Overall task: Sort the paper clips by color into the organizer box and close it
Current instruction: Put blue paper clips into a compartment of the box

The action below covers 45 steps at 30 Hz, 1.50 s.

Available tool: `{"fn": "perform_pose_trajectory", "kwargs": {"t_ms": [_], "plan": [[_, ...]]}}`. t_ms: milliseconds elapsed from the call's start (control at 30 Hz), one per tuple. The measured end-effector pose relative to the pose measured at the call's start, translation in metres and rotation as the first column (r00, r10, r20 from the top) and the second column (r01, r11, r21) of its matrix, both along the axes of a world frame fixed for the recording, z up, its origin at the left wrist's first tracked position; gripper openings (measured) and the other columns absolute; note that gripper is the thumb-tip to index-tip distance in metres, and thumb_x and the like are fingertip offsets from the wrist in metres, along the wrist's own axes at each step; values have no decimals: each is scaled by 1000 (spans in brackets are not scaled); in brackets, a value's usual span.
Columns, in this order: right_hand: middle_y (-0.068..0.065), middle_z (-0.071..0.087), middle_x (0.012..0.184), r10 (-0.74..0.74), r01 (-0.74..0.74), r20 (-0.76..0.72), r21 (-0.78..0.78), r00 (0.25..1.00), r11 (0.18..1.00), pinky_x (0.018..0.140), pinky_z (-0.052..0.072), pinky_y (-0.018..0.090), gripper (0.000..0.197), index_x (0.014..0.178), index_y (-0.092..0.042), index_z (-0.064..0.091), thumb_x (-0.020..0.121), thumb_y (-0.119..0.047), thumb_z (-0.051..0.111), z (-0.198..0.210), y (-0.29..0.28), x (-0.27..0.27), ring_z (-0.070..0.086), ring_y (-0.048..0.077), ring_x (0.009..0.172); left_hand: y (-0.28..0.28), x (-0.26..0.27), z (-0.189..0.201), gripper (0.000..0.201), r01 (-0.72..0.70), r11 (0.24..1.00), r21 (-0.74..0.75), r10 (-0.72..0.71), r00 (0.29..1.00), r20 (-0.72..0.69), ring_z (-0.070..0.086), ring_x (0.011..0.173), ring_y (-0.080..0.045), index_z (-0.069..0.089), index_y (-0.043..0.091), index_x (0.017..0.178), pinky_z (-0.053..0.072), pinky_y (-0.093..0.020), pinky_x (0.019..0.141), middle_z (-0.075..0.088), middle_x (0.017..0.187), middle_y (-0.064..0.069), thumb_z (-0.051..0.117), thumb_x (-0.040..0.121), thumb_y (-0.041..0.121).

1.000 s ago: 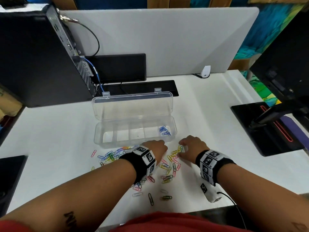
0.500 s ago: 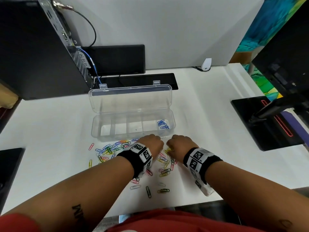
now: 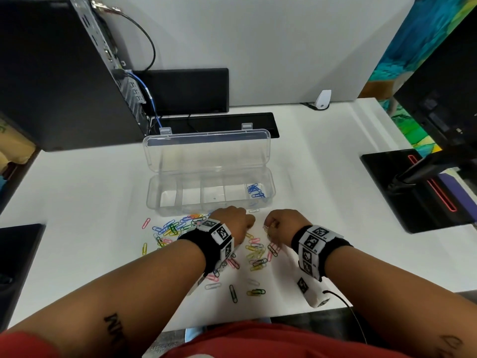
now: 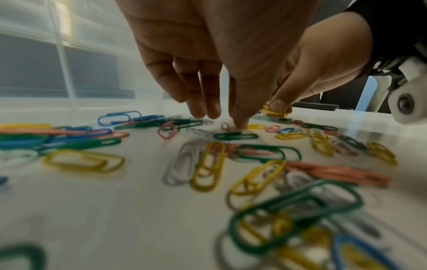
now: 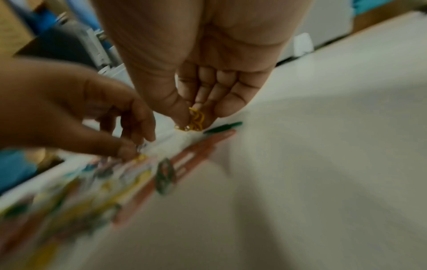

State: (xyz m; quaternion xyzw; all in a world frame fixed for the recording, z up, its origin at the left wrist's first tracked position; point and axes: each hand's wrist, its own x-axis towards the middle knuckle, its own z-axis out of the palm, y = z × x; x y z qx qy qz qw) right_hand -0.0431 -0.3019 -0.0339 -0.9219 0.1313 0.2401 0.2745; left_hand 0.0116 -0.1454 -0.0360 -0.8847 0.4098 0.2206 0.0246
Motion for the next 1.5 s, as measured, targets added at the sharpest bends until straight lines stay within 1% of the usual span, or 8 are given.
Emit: {"fn": "perform_pose_trajectory", "kwargs": {"t_ms": [200, 333, 467, 767, 900, 1033, 1333, 1500], "plan": [[-3, 60, 69, -369, 373, -83, 355, 926, 857, 60, 50, 14, 16, 79, -14, 66, 83, 0, 59, 5, -15, -1, 56, 8, 62, -5, -6, -3, 28, 93, 996, -9, -92, 994, 64, 50, 107, -27, 56, 22, 120, 34, -32, 70, 50, 118, -7, 42, 96, 23], [13, 59, 77, -494, 606, -367, 601, 788, 521, 62, 56, 29, 14, 80, -4, 61, 90, 2, 53, 13, -18, -1, 60, 22, 69, -6, -4, -5, 24, 96, 995, 4, -96, 993, 71, 49, 108, -27, 58, 18, 114, 35, -32, 72, 50, 119, -6, 44, 95, 24], [16, 55, 73, -535, 688, -481, 663, 694, 296, 47, 52, 22, 21, 78, 1, 57, 93, 0, 42, 14, -15, -6, 63, 18, 46, -6, -2, -5, 25, 83, 996, 27, -85, 995, 46, 48, 111, -27, 58, 13, 113, 39, -33, 81, 50, 122, -7, 45, 93, 21], [8, 55, 74, -456, 675, -519, 671, 723, 307, 58, 46, 21, 23, 77, -5, 58, 94, -10, 44, 14, -13, -9, 53, 15, 58, -4, -6, -1, 21, 20, 1000, 19, -19, 999, -51, 53, 105, -27, 61, 11, 102, 45, -35, 85, 55, 112, -7, 54, 86, 22], [7, 58, 73, -458, 687, -526, 645, 717, 334, 50, 49, 18, 26, 76, -4, 60, 95, -11, 44, 17, -9, -9, 57, 12, 52, 2, -3, 4, 24, -158, 974, -164, 114, 962, -249, 50, 79, -20, 41, 25, 67, 41, -28, 69, 49, 76, 5, 59, 80, 18], [10, 59, 77, -429, 682, -543, 664, 722, 308, 49, 51, 19, 25, 80, -1, 60, 95, -8, 41, 20, -5, -9, 61, 11, 47, 7, -2, 14, 24, -339, 892, -298, 219, 902, -372, 47, 71, -13, 42, 27, 72, 34, -14, 58, 45, 69, 13, 58, 82, 12], [12, 65, 67, -389, 693, -581, 659, 715, 291, 48, 55, 22, 28, 80, 1, 61, 94, -11, 40, 25, 12, -6, 62, 21, 63, 7, -4, 30, 33, -741, 616, -267, 282, 524, -803, 59, 46, -2, 52, 13, 70, 46, -24, 57, 65, 56, 5, 37, 86, -12], [17, 61, 81, -378, 693, -589, 669, 714, 267, 57, 57, 25, 30, 84, 3, 60, 95, -14, 38, 25, 19, -6, 60, 25, 72, 16, -3, 31, 20, -629, 711, -314, 381, 721, -579, 56, 69, -8, 59, 28, 82, 47, -23, 73, 59, 74, 8, 53, 85, 9]]}}
